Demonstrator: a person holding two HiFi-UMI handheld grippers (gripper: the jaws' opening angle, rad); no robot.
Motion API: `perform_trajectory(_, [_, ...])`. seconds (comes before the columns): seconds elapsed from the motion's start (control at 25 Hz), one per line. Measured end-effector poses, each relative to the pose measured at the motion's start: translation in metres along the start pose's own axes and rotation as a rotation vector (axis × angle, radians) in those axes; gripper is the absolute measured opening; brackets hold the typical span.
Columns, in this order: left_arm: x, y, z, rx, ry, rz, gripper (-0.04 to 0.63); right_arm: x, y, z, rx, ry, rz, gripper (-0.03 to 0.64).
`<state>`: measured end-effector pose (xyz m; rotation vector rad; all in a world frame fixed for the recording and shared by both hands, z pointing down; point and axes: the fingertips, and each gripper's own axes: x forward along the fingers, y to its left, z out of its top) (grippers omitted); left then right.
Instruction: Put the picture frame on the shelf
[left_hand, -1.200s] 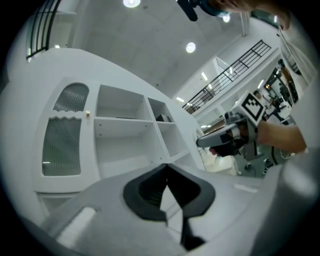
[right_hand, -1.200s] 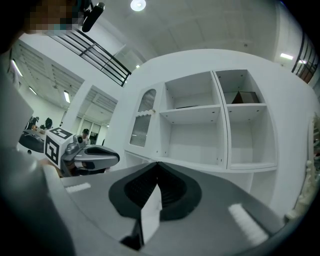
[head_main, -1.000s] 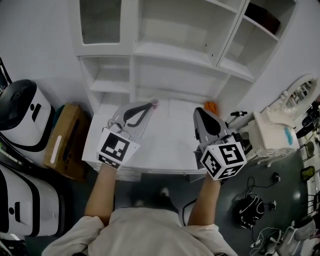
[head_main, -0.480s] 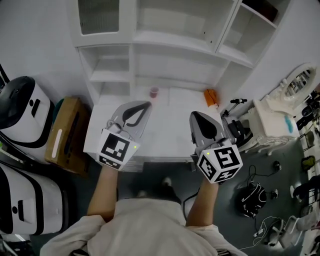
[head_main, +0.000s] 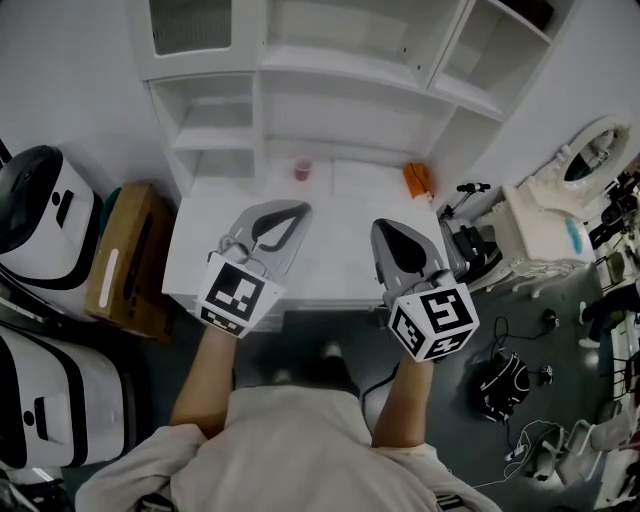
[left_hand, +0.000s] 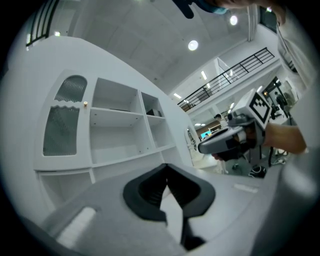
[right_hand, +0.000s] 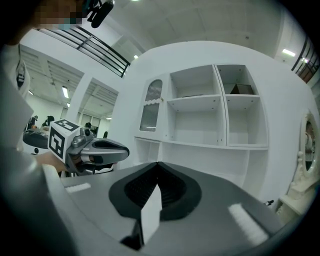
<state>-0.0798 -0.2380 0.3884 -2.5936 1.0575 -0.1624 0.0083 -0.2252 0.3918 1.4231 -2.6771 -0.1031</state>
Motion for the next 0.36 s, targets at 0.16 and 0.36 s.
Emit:
perform_trajectory(0.16, [0.0008, -0.002, -0.0033, -0.006, 0.006, -0.008, 0.003, 0.0004, -0.0006, -0.0036, 0.005, 0.01, 0.002, 0.006])
perform_trajectory(0.36, [0.0012, -0.0008, -0.0066, -0.01, 0.007, -0.007, 0.003, 0.0005, 0.0002, -0.0005, 0.02, -0.001, 0.013, 0.006])
